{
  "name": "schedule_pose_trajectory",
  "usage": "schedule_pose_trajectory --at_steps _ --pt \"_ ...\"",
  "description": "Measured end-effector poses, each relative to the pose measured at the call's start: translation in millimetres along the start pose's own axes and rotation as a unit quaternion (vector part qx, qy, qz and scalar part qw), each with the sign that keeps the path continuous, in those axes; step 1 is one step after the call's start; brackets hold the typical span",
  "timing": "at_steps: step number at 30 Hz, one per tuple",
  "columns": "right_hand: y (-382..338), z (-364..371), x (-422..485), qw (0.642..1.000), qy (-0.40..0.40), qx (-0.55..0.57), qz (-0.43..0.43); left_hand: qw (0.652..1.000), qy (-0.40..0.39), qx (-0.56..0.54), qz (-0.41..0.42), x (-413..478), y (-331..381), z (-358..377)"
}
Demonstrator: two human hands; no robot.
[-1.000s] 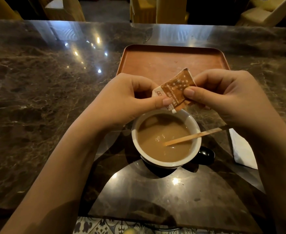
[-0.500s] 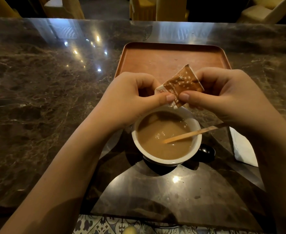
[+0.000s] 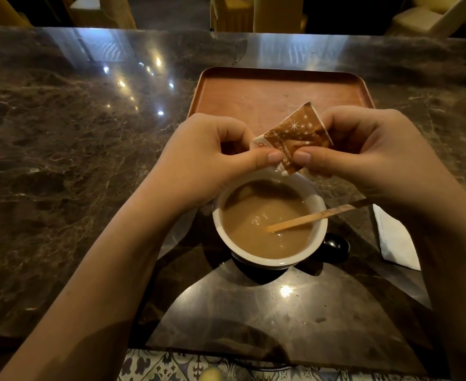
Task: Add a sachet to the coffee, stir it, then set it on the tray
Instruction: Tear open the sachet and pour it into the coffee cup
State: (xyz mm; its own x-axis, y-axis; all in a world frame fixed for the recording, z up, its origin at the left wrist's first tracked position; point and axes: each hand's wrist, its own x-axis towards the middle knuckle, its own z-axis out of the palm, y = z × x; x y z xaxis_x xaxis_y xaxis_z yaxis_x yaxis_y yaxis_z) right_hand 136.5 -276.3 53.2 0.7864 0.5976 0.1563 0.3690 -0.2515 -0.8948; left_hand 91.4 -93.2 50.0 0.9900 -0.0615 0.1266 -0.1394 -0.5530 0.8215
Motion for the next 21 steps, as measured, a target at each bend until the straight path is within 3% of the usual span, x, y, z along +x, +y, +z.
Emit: schedule_pose_trajectory --at_steps 8,21 --pt "0.3 0.9 -0.5 1.000 0.008 -0.024 -0.006 1.000 -0.015 -0.007 0.003 -1.5 2.0 -0.1" --pt "3.1 -5.8 -1.7 0.997 -0.028 0.063 0.047 1.000 0.007 -0.012 0.011 -2.6 4.6 -3.5"
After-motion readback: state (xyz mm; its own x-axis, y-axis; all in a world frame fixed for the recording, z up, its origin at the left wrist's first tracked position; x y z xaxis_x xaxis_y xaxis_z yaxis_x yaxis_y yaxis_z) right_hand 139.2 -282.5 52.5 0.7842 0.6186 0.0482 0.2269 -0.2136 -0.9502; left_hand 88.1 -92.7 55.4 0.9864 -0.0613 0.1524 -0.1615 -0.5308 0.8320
